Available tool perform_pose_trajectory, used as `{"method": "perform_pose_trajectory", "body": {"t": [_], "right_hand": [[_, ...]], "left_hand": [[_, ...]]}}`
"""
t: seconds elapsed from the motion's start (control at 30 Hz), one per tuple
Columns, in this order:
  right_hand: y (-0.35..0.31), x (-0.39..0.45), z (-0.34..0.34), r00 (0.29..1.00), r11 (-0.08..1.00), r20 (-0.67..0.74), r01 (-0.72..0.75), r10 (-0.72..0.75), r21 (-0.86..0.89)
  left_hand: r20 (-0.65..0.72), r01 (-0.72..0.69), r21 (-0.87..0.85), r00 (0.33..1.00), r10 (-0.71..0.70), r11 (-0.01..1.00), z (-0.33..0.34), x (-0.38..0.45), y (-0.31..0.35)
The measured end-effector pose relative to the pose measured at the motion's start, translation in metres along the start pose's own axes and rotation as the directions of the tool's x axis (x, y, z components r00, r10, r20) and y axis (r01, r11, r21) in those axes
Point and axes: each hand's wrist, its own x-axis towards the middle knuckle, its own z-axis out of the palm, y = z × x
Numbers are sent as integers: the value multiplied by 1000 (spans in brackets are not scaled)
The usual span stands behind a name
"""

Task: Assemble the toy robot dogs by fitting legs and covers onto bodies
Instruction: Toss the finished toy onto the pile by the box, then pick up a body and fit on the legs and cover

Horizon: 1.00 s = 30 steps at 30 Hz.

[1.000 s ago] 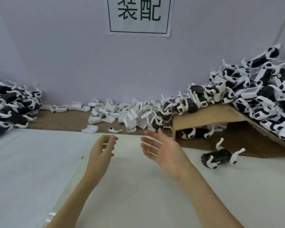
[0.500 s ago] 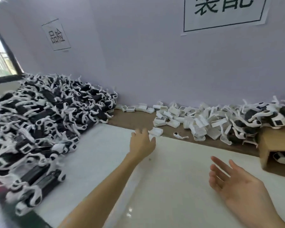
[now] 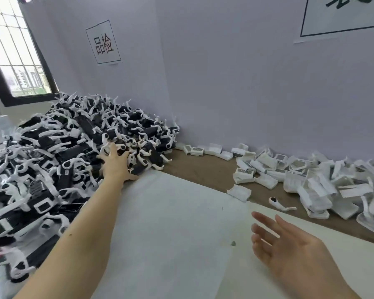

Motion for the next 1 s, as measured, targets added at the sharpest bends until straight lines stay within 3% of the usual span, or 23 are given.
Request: {"method": "perform_pose_trajectory", "body": {"t": [0.27,0.4,0.5,0.63,0.77,0.87,1.0], "right_hand": [[1,21,-1,996,1000,89,-14,12,23],[-1,8,-4,998,1000,64,-1,0,16],[-4,-8,-9,999,1000,39,7,-7,-1],[-15,-35,-19,999,998,-14,44,-44,-37],[-27,-65,-34,993,992,-80,80,-88,-95],[-30,-88,-50,987,987,-119,98,-113,-124],[-28,-112,-69,977,987,-151,134,-147,-93]], "left_hand": [[-37,-101,-182,995,96,978,13,20,8],[-71,-248,-317,969,238,916,13,-9,48],[-68,-410,-365,907,415,836,3,-47,100],[-68,-606,-432,761,646,668,-12,-114,172],[-72,-698,-374,678,731,611,-16,-162,205],[-105,-718,-297,679,726,629,-23,-179,210],[-252,-736,-237,677,691,635,-21,-203,221]]}}
